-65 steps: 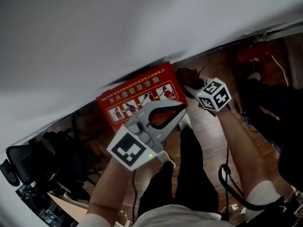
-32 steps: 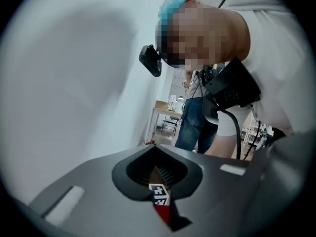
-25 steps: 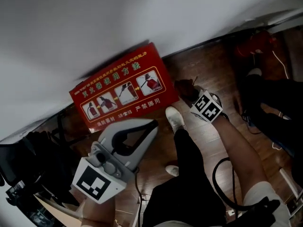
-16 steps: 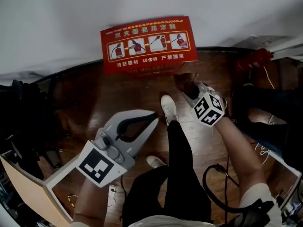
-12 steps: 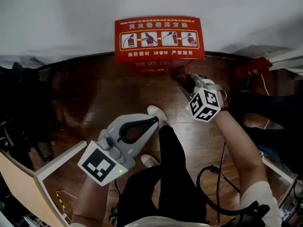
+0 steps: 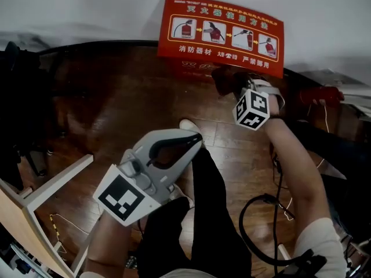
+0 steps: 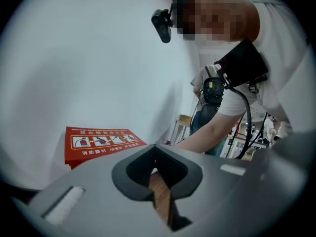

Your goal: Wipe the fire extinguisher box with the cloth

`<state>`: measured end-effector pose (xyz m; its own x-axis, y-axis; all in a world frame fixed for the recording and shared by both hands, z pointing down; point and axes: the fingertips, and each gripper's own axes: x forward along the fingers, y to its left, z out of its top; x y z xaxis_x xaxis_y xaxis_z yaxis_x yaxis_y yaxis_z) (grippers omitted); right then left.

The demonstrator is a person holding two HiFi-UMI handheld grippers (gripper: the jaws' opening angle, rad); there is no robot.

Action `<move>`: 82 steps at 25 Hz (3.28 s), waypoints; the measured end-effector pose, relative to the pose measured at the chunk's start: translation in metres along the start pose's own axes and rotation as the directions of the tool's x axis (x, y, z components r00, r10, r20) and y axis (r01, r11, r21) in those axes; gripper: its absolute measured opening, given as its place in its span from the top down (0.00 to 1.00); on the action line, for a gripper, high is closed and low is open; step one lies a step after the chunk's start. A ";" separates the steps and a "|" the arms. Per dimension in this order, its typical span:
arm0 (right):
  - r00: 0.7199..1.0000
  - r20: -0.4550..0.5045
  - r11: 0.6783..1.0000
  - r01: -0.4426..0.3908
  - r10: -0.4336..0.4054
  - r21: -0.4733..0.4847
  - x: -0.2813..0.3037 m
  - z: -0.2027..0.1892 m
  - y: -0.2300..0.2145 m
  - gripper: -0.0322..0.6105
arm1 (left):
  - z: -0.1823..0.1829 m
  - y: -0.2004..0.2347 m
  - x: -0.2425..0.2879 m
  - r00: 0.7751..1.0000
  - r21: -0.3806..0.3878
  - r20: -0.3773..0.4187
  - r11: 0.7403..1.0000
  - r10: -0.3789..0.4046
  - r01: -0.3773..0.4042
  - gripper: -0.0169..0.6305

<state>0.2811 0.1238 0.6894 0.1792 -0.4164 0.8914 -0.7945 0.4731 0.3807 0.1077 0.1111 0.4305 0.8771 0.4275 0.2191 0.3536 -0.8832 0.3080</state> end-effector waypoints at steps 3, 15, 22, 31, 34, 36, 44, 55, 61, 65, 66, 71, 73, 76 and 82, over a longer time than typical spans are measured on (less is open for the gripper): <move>0.999 -0.017 0.999 -0.034 0.035 0.018 0.032 -0.008 0.009 0.87 | -0.014 0.015 0.005 1.000 -0.024 -0.006 1.000 0.013 -0.013 0.97; 0.985 -0.081 0.986 -0.149 0.155 0.080 0.162 -0.036 0.065 0.87 | -0.073 0.068 0.024 0.998 -0.072 -0.033 0.995 0.060 -0.062 0.97; 0.971 -0.098 0.971 -0.206 0.218 0.119 0.188 -0.034 0.089 0.87 | -0.092 0.079 0.020 0.996 -0.056 -0.042 0.996 0.073 -0.075 0.97; 0.986 0.126 0.994 -0.109 0.108 0.005 0.034 0.079 0.044 0.87 | -0.058 0.040 -0.030 0.994 -0.057 -0.006 0.992 0.111 -0.111 0.97; 0.985 0.167 0.999 -0.040 0.038 0.008 -0.003 0.112 0.017 0.87 | -0.050 0.026 -0.049 0.992 -0.069 -0.004 0.990 0.124 -0.124 0.97; 0.987 0.161 1.000 0.003 -0.007 0.028 -0.006 0.123 0.001 0.87 | -0.048 0.020 -0.056 0.992 -0.064 0.000 0.990 0.128 -0.128 0.97; 0.997 0.078 0.993 -0.026 0.017 0.118 0.085 0.113 0.007 0.87 | -0.062 0.033 -0.066 0.983 -0.136 0.040 0.975 0.182 -0.175 0.97; 0.983 0.002 0.972 -0.181 0.183 0.147 0.234 0.076 0.077 0.87 | -0.118 0.084 -0.052 0.951 -0.214 0.084 0.937 0.299 -0.276 0.97; 0.973 -0.005 0.964 -0.227 0.230 0.141 0.237 0.082 0.090 0.87 | -0.123 0.083 -0.055 0.949 -0.223 0.078 0.933 0.305 -0.282 0.97; 0.968 0.012 0.961 -0.249 0.249 0.123 0.187 0.111 0.088 0.87 | -0.100 0.071 -0.077 0.947 -0.209 0.079 0.934 0.310 -0.288 0.97; 0.965 0.026 0.958 -0.262 0.261 0.117 0.169 0.122 0.088 0.87 | -0.091 0.067 -0.084 0.946 -0.206 0.083 0.934 0.314 -0.292 0.97; 0.933 0.084 0.937 -0.349 0.351 -0.030 0.055 0.181 0.072 0.87 | -0.041 0.046 -0.119 0.934 -0.161 0.135 0.937 0.331 -0.309 0.97; 0.911 0.084 0.912 -0.393 0.404 -0.120 0.005 0.201 0.059 0.87 | -0.020 0.036 -0.139 0.927 -0.140 0.153 0.936 0.343 -0.324 0.97; 0.894 0.063 0.866 -0.409 0.443 -0.289 -0.058 0.228 0.025 0.87 | -0.002 0.030 -0.170 0.923 -0.122 0.115 0.928 0.367 -0.353 0.97; 0.828 -0.094 0.649 -0.499 0.553 -0.575 -0.105 0.284 -0.061 0.87 | 0.032 0.060 -0.210 0.883 -0.034 0.055 0.884 0.467 -0.466 0.97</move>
<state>0.1463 -0.0816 0.5028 -0.2364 -0.0096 0.9716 -0.2712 0.9609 -0.0565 -0.0450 -0.0381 0.3732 0.9570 -0.0456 0.2866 -0.1069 -0.9736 0.2019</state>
